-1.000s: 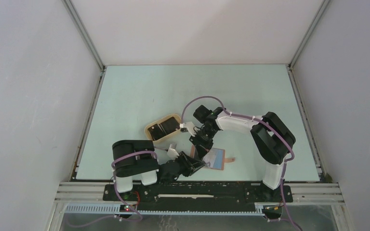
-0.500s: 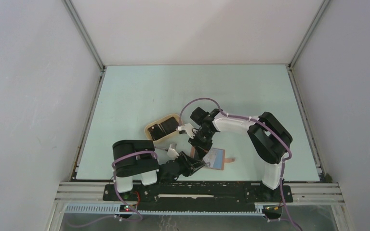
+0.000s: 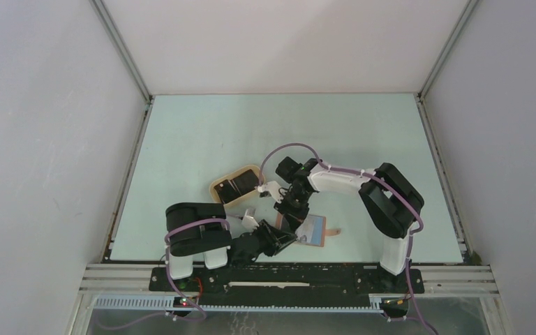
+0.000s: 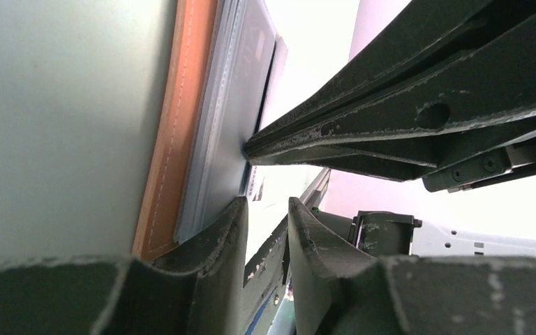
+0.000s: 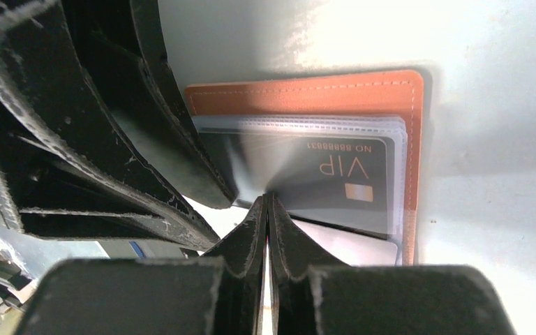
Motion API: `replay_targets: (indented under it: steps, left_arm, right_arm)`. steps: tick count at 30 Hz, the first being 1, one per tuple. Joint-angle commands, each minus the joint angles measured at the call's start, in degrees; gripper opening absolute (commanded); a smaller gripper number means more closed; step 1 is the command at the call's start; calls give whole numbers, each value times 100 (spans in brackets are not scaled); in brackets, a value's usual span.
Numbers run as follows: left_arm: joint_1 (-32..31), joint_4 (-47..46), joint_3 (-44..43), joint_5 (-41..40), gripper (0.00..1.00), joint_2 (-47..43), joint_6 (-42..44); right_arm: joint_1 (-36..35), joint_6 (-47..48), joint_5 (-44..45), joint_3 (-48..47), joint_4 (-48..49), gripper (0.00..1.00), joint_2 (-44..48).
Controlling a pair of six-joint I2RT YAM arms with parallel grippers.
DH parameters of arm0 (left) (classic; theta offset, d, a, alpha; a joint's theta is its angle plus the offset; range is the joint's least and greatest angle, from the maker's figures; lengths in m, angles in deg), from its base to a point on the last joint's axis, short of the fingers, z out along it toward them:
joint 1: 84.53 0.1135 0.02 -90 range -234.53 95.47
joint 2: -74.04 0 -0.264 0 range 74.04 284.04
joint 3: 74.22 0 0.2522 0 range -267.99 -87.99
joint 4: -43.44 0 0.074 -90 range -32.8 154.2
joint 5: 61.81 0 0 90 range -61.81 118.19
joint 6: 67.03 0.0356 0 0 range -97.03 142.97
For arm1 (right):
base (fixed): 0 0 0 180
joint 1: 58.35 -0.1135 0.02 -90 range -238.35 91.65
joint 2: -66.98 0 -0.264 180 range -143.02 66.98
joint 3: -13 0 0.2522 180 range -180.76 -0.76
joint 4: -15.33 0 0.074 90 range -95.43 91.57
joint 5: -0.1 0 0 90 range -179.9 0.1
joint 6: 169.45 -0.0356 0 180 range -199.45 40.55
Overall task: Put the credit cards into the card holder
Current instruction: Insert the credit card into the card holder.
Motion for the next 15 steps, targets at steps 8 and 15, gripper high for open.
replay_targets:
  steps: [8,15]
  left_arm:
    - [50,265,144,-51,34,133,257]
    - [59,227,157,-60,34,128,290]
  right_arm:
    - [158,377,522,374,-194,9,272]
    - [328,396,450,498,-218,9,481]
